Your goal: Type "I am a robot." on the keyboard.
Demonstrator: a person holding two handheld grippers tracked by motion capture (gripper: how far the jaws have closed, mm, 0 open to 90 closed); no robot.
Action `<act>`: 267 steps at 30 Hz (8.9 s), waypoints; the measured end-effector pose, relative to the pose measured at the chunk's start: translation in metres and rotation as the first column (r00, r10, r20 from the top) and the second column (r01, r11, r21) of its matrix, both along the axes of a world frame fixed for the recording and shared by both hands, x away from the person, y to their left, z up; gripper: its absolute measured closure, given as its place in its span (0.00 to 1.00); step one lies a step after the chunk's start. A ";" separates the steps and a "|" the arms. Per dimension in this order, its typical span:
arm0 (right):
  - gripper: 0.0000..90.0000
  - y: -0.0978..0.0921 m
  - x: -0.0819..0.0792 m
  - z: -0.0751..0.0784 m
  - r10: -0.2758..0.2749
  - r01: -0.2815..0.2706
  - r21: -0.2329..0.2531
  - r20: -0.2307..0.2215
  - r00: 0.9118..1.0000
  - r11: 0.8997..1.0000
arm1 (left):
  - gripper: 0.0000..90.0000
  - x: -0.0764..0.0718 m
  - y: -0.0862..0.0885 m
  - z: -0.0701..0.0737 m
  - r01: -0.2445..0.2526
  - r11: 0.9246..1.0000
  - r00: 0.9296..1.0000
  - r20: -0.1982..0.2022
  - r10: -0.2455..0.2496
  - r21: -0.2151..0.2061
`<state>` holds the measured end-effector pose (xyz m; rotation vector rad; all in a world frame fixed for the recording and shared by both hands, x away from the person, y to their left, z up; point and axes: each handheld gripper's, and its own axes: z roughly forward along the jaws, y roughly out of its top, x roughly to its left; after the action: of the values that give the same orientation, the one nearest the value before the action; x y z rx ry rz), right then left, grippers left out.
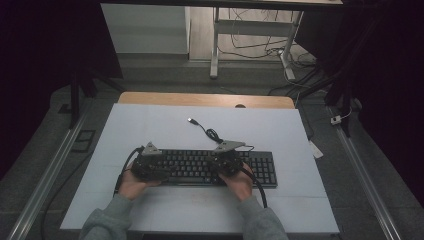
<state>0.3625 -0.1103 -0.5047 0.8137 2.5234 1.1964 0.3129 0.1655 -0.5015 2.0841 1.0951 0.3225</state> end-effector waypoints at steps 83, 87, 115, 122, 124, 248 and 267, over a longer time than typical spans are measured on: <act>0.60 -0.078 -0.043 0.001 -0.017 0.014 0.036 0.085 0.996 0.999 | 0.43 0.001 0.003 0.003 -0.024 0.999 0.999 0.039 0.025 -0.023; 0.60 -0.078 -0.043 0.001 -0.017 0.015 0.032 0.086 0.996 0.999 | 0.48 0.002 0.001 0.002 -0.016 1.000 0.999 0.038 0.017 -0.026; 0.59 -0.074 -0.042 -0.003 -0.017 0.016 0.010 0.077 0.997 1.000 | 0.99 0.028 -0.037 -0.011 0.079 0.995 0.997 0.008 -0.079 0.056; 0.59 -0.076 -0.042 -0.001 -0.024 0.023 0.018 0.083 0.996 1.000 | 0.99 0.031 -0.039 -0.015 0.068 0.994 0.998 -0.016 -0.067 0.087; 0.59 -0.077 -0.043 -0.001 -0.027 0.026 0.015 0.086 0.996 1.000 | 0.99 0.032 -0.039 -0.016 0.064 0.994 0.998 -0.017 -0.063 0.084; 0.49 -0.091 -0.045 0.016 -0.022 0.014 0.052 0.161 0.987 0.999 | 0.29 -0.038 0.034 -0.001 -0.052 0.997 0.998 0.037 0.054 -0.057; 0.45 -0.169 -0.076 0.013 -0.127 0.116 0.070 0.192 0.973 0.991 | 0.26 -0.058 0.045 -0.007 -0.035 0.998 0.998 0.044 0.037 -0.048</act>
<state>0.2864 -0.2791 -0.4921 0.8086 2.2581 1.2493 0.2549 0.2101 -0.5087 2.0084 1.1050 0.3560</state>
